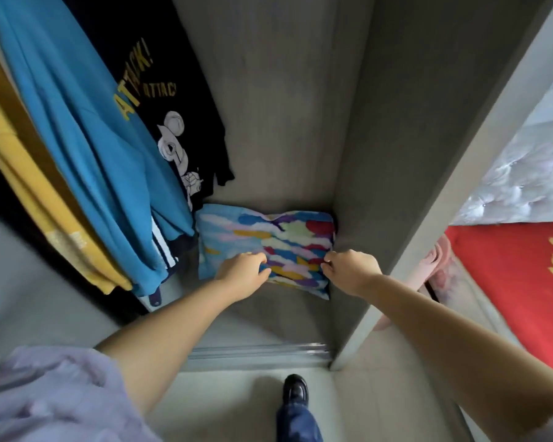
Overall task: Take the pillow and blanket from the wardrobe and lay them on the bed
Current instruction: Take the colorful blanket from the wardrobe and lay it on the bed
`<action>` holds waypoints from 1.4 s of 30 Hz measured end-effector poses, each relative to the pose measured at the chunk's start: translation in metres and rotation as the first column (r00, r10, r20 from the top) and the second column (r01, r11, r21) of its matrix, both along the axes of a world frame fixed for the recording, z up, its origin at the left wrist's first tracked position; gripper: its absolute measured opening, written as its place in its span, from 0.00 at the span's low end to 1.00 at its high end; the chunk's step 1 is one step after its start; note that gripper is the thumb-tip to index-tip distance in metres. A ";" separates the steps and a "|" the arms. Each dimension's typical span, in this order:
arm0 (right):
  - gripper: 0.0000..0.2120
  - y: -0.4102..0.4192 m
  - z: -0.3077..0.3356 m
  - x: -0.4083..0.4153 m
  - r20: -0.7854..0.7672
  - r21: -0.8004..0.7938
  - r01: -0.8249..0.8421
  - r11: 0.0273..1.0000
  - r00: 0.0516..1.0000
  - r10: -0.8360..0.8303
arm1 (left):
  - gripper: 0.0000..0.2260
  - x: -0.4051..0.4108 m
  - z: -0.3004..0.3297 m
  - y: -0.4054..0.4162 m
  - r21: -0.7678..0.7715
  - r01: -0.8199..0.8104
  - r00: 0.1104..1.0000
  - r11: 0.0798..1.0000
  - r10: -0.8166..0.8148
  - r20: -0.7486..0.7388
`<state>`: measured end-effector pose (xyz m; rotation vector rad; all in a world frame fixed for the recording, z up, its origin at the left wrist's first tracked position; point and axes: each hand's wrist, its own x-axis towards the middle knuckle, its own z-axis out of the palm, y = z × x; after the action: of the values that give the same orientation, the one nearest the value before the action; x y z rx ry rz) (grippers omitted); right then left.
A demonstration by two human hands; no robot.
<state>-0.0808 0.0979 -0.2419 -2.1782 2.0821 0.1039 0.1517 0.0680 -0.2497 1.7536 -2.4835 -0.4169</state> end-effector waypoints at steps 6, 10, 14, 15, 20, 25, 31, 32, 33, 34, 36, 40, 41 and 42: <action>0.19 -0.137 -0.047 0.006 -0.006 0.048 -0.052 0.998 0.999 0.052 | 0.16 0.007 -0.038 -0.120 0.033 -0.054 0.998 0.998 0.054 0.027; 0.16 -0.226 -0.088 0.007 0.044 0.145 -0.075 0.987 0.997 0.070 | 0.17 0.010 -0.087 -0.203 0.084 -0.067 0.996 0.994 0.061 0.066; 0.15 -0.293 -0.147 0.004 0.024 0.213 -0.044 0.976 0.999 0.040 | 0.18 0.009 -0.147 -0.263 0.114 -0.044 0.996 0.993 0.035 0.081; 0.16 -0.307 -0.165 0.004 -0.004 0.215 -0.045 0.975 0.999 0.047 | 0.18 0.010 -0.163 -0.276 0.098 -0.022 0.995 0.995 0.012 0.099; 0.27 -0.397 -0.252 -0.004 -0.072 0.239 -0.045 0.970 0.995 0.064 | 0.19 0.012 -0.241 -0.372 -0.146 0.066 0.979 0.987 -0.036 0.203; 0.34 -0.491 -0.325 -0.021 -0.133 0.078 -0.081 0.994 0.987 0.091 | 0.26 0.005 -0.320 -0.481 -0.169 0.126 0.957 0.978 -0.074 0.282; 0.39 -0.549 -0.409 -0.044 -0.199 0.060 -0.042 0.997 0.979 0.053 | 0.37 0.014 -0.392 -0.551 -0.090 0.125 0.884 0.988 -0.070 0.463; 0.40 -0.549 -0.424 -0.044 -0.190 0.057 -0.036 0.998 0.981 0.046 | 0.38 0.016 -0.404 -0.553 -0.108 0.124 0.879 0.986 -0.059 0.473; 0.41 -0.548 -0.435 -0.043 -0.185 0.043 -0.037 0.998 0.982 0.045 | 0.37 0.017 -0.414 -0.552 -0.123 0.120 0.880 0.985 -0.048 0.473; 0.40 -0.546 -0.444 -0.041 -0.182 0.032 -0.042 0.999 0.982 0.047 | 0.36 0.016 -0.424 -0.549 -0.124 0.114 0.878 0.986 -0.041 0.477; 0.35 -0.540 -0.453 -0.036 -0.206 0.055 -0.084 0.995 0.974 0.093 | 0.27 0.013 -0.441 -0.537 -0.102 0.112 0.859 0.989 -0.044 0.510; 0.19 -0.518 -0.446 -0.023 -0.206 0.175 -0.129 0.976 0.965 0.165 | 0.14 0.016 -0.446 -0.510 -0.037 0.067 0.839 0.997 -0.036 0.543; 0.17 -0.512 -0.439 -0.018 -0.193 0.193 -0.113 0.975 0.969 0.151 | 0.14 0.020 -0.439 -0.507 -0.010 0.071 0.833 0.997 -0.054 0.550; 0.16 -0.506 -0.431 -0.014 -0.190 0.217 -0.092 0.972 0.973 0.134 | 0.14 0.024 -0.430 -0.505 0.016 0.088 0.823 0.996 -0.082 0.562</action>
<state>-0.0944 -0.4085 -0.6729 -2.2380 1.9385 0.5519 0.1760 -0.4368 -0.6792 1.9953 -2.9410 0.1497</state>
